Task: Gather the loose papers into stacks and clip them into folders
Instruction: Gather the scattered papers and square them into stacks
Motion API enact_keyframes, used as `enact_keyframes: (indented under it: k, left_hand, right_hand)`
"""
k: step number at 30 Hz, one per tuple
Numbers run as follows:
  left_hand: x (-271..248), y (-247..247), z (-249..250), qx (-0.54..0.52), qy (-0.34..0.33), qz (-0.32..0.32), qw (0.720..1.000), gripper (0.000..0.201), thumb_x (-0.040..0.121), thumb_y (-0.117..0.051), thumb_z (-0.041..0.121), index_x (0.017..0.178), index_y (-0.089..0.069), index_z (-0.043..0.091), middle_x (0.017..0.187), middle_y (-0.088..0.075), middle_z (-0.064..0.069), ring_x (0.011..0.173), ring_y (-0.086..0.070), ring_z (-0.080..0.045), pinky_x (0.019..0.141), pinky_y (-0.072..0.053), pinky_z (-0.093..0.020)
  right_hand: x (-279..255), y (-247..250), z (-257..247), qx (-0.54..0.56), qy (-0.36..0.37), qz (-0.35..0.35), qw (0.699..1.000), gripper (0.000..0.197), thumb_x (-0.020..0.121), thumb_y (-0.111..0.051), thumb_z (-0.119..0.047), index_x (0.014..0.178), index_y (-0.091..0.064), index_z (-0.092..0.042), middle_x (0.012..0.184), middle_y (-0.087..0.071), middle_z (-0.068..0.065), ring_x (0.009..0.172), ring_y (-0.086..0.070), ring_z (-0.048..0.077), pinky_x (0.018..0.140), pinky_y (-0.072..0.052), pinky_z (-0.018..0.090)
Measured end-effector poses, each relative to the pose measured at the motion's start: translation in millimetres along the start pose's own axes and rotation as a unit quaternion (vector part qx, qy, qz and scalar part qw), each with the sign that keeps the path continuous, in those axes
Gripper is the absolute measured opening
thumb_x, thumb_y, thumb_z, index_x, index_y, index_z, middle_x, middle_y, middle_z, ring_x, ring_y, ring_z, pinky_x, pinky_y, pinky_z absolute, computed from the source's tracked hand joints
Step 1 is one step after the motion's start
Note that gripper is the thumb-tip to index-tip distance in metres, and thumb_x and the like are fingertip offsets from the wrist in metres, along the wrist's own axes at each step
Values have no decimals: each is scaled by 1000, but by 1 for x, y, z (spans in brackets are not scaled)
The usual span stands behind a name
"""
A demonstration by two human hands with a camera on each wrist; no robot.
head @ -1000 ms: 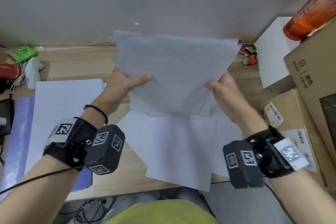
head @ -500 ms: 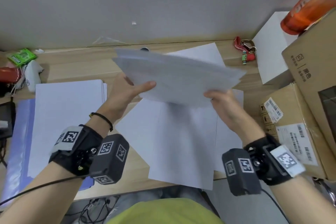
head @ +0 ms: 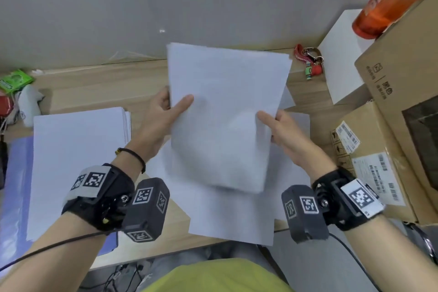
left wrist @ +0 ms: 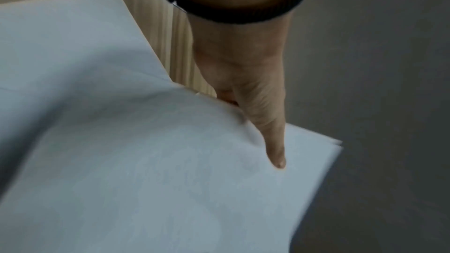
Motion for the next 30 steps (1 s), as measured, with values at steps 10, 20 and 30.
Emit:
enact_keyframes:
  k: [10, 20, 30]
  left_hand:
    - [7, 48, -103, 185, 187, 34, 964, 35, 98, -48, 22, 132, -52, 22, 123, -55, 1, 117, -52, -22, 101, -38, -33]
    - [2, 35, -123, 291, 186, -26, 938, 52, 92, -60, 14, 141, -44, 12, 144, -36, -7, 124, -49, -31, 87, -43, -32]
    - [-12, 25, -126, 234, 213, -28, 948, 50, 91, -62, 11, 137, -44, 17, 126, -37, -5, 88, -55, -27, 79, -53, -35]
  right_hand:
    - [-27, 73, 120, 33, -247, 145, 958, 27, 98, -49, -14, 124, -56, -7, 122, -62, 13, 97, -59, 26, 69, -46, 30]
    - [-8, 14, 120, 87, -265, 83, 957, 21, 99, -48, -17, 118, -56, -14, 97, -64, 5, 87, -61, 24, 72, -52, 35]
    - [-3, -31, 118, 46, -227, 1, 973, 28, 93, -59, -16, 119, -61, -7, 100, -70, 5, 83, -67, 20, 66, -52, 26]
Point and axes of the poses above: each hand's wrist, its own x-axis towards the middle knuckle, its own y-axis out of the back of the hand, z = x × y, the point moved 3 cm from there along x, towards the middle knuckle
